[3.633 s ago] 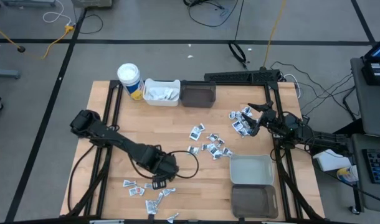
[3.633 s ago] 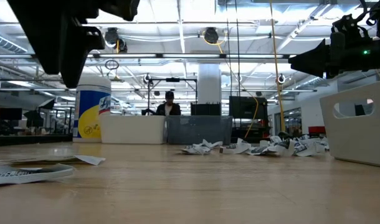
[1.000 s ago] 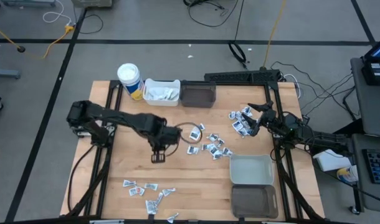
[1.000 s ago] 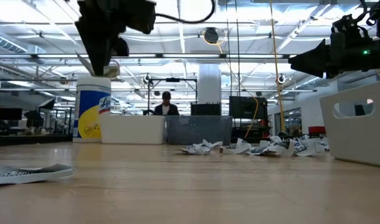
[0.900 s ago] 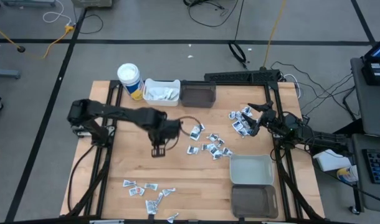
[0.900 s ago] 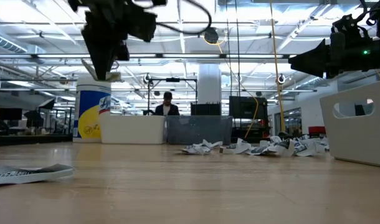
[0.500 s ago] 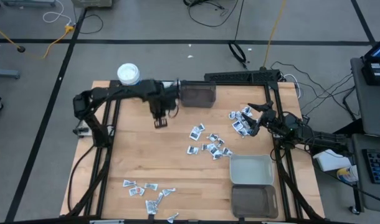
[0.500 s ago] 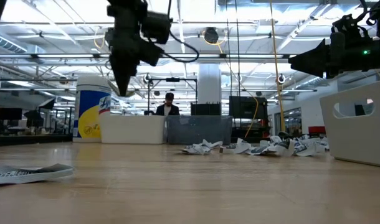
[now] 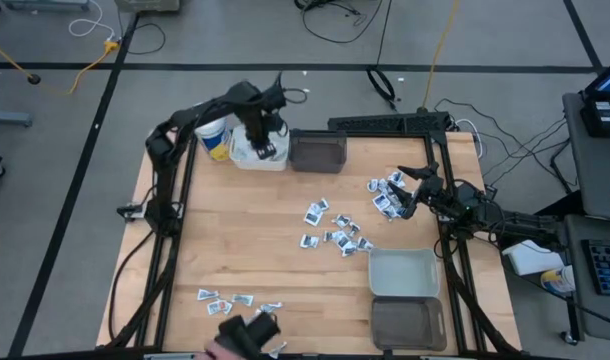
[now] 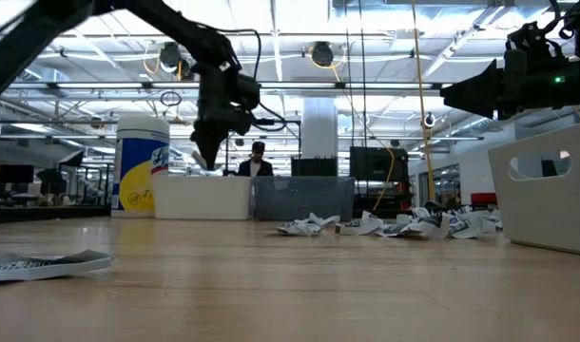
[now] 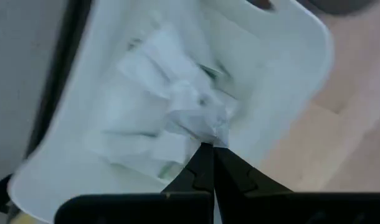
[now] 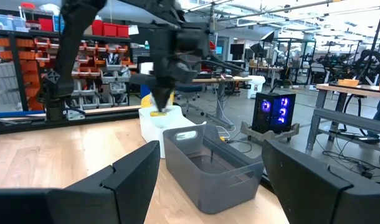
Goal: Pick & Place First Aid Supplies
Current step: Put the green bandage into the white bin
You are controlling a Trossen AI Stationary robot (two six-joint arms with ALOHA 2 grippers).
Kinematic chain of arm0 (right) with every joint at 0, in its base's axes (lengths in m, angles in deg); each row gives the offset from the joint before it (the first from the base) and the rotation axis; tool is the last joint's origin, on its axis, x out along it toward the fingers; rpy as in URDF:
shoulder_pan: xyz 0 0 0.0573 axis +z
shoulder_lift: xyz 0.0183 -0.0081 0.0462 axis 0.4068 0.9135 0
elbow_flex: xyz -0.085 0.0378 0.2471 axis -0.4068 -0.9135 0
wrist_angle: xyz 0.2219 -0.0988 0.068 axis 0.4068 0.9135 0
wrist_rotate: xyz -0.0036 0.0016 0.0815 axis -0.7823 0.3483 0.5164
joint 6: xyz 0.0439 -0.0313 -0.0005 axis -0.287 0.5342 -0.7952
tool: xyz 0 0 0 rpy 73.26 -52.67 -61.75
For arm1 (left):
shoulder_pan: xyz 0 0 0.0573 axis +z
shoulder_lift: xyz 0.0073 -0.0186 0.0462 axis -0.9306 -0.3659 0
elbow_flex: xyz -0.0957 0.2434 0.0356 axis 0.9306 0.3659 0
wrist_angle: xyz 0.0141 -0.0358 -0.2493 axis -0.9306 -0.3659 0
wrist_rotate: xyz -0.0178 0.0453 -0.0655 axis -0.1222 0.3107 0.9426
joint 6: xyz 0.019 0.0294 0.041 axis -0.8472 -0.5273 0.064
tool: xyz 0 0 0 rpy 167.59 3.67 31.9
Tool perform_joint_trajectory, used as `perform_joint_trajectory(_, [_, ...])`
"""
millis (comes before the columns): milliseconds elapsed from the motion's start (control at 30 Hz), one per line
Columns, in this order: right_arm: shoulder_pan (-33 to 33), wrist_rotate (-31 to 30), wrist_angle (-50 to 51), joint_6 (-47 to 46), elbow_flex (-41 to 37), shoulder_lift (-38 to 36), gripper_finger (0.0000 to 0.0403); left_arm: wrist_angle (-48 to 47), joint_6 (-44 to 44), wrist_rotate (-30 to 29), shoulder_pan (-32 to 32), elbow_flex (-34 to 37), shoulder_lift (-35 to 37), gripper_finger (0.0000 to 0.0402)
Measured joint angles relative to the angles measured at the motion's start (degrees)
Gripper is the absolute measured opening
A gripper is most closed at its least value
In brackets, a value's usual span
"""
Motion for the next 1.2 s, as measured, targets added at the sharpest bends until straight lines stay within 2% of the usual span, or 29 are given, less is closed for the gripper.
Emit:
perform_joint_trajectory(167, [0.0, 0.0, 0.0, 0.0, 0.0, 0.0, 0.0279, -2.7, -0.4, 0.0, 2.4, -6.5, -4.3, 0.0000])
perform_joint_trajectory(267, [0.0, 0.0, 0.0, 0.0, 0.0, 0.0, 0.0279, -2.6, -0.6, 0.0, 2.6, -7.2, -4.8, 0.0000])
perform_joint_trajectory(567, [0.0, 0.0, 0.0, 0.0, 0.0, 0.0, 0.0279, 3.6, 1.0, 1.2, 2.7, 1.2, -5.2, 0.0000])
perform_joint_trajectory(733, [0.0, 0.0, 0.0, 0.0, 0.0, 0.0, 0.0279, 5.9, 1.6, 1.2, 2.7, 3.4, -5.2, 0.0004])
perform_joint_trajectory(1000, [0.0, 0.0, 0.0, 0.0, 0.0, 0.0, 0.0279, 7.3, 3.5, 1.2, 2.7, 3.4, -5.2, 0.0044])
perform_joint_trajectory(1200, [0.0, 0.0, 0.0, 0.0, 0.0, 0.0, 0.0279, 7.6, 3.2, 1.0, 3.0, 3.4, -5.2, 0.0109])
